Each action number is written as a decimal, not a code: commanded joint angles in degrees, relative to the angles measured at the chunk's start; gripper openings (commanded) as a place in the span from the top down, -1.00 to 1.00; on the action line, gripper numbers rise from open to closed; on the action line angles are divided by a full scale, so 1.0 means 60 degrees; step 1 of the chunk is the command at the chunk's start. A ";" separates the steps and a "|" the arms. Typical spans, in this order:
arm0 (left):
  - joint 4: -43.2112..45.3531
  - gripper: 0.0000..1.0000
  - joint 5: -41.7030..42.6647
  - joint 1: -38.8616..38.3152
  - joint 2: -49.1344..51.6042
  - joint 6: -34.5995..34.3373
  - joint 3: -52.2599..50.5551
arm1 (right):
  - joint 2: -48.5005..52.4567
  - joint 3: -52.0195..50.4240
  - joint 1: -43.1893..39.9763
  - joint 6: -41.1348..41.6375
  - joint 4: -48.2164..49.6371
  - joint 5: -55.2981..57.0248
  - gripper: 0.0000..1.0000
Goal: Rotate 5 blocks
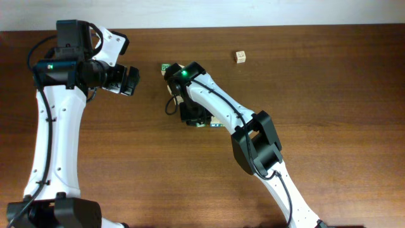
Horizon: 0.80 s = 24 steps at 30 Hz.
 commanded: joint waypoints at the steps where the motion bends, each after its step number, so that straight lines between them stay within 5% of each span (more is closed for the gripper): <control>1: 0.0018 -0.98 0.0106 0.0066 0.0011 -0.0058 0.0211 | 0.0098 0.0084 0.0022 0.0095 -0.0171 -0.0058 0.22; 9: 0.0018 -0.98 0.0106 0.0066 0.0011 -0.0058 0.0211 | 0.0084 0.0302 0.0015 0.0047 -0.0055 -0.0051 0.10; 18: 0.0015 -0.98 0.0106 0.0066 0.0011 -0.0058 0.0211 | 0.0080 0.2572 0.0018 -0.0193 -0.1297 0.0590 0.10; 24: 0.0015 -0.98 0.0106 0.0066 0.0011 -0.0058 0.0211 | 0.0084 0.2182 0.0237 -0.0157 -0.0750 -0.0317 0.29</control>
